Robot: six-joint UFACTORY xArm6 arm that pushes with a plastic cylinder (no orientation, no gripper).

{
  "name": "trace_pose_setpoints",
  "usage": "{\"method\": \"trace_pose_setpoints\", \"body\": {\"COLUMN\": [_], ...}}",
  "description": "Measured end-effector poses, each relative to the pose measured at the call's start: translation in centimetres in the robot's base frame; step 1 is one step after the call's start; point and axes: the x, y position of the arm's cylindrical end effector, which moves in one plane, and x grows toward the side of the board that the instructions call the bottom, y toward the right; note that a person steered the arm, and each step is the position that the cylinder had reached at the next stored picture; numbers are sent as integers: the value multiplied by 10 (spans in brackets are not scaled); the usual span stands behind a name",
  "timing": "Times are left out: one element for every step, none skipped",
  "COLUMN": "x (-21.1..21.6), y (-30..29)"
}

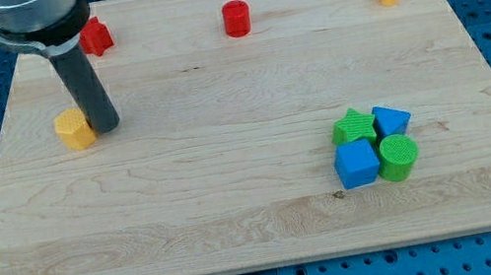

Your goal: Move your hand towards the bottom left side of the blue cube

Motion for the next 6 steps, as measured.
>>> {"method": "trace_pose_setpoints", "body": {"x": [0, 9, 47, 95, 129, 139], "y": [0, 18, 47, 51, 73, 135]}}
